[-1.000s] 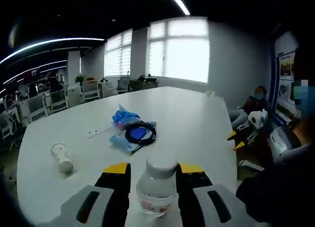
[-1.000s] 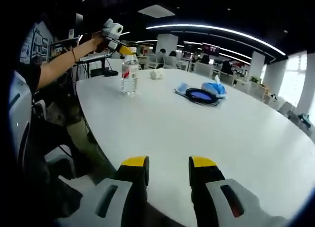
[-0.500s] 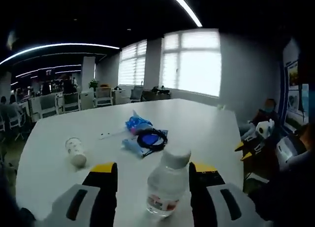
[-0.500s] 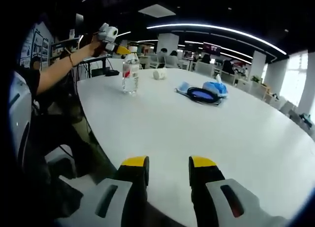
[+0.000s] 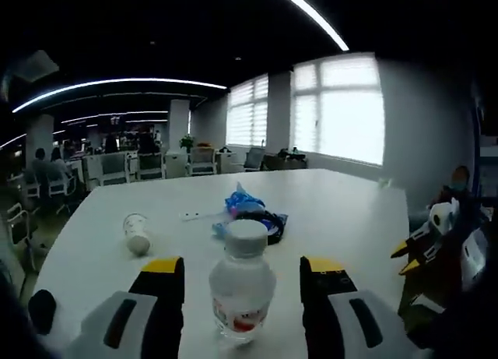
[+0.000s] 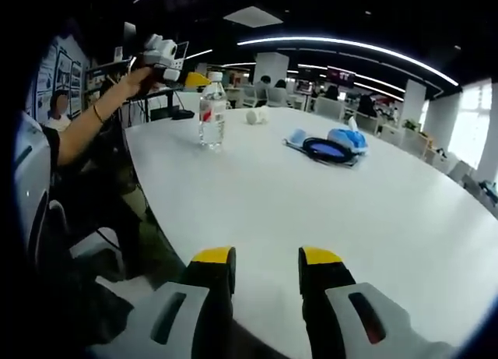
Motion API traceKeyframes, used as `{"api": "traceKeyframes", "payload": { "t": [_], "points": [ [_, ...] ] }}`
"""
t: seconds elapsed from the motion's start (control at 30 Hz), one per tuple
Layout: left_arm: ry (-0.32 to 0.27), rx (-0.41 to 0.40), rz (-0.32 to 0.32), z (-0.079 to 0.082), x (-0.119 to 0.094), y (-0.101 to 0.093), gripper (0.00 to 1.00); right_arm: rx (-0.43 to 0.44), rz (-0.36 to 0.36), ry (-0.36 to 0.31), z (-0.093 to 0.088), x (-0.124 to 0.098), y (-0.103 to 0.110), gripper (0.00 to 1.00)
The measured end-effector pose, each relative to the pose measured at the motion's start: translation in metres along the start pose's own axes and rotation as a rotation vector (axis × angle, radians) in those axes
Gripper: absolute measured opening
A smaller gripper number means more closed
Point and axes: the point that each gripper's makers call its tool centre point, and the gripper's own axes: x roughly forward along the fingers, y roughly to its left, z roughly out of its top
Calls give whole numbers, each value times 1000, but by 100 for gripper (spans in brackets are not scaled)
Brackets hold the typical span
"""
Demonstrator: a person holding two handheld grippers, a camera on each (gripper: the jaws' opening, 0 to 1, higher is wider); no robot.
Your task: Arrange the tabletop items into an orderly group along one side of the table until the central work area is clear of visible clutter.
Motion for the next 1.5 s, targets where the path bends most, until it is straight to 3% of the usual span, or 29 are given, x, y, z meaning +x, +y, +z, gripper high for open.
{"api": "traceKeyframes", "payload": {
  "t": [0.03,0.33,0.5,0.63,0.7,0.73,0.8,0.9,1.1,1.3,1.37,1.43,1.5],
  "points": [
    [0,-10,28,-2,-3,-1,60,2,2,-2,0,0,0,30],
    [-17,-14,69,-6,-6,-18,60,3,15,-13,1,-1,0,30],
    [-72,-57,106,-6,-9,-23,59,8,14,-18,-1,-2,-2,30],
    [-79,-77,219,-11,-12,-17,58,5,19,-13,-2,-1,-2,30],
    [-81,-78,232,-11,-13,-17,58,6,21,-14,-2,-1,-1,30],
    [-122,-84,313,-6,-17,-12,58,10,26,-18,-3,0,-1,30],
    [-144,-77,391,-4,-22,-10,58,12,31,-17,-4,2,0,30],
    [-172,-83,444,-1,-22,-7,58,12,36,-15,-4,3,1,30],
    [-176,-135,513,-6,-19,-4,58,19,41,-19,-5,4,0,30],
    [-191,-77,600,5,-21,-2,57,20,48,-10,-8,6,1,30],
    [-212,-73,591,11,-19,-6,57,22,53,-11,-8,7,1,30],
    [-228,-119,575,13,-14,-7,57,21,52,-13,-8,7,1,30],
    [-228,-124,594,13,-13,-4,57,22,52,-15,-7,7,0,30]
  ]
}}
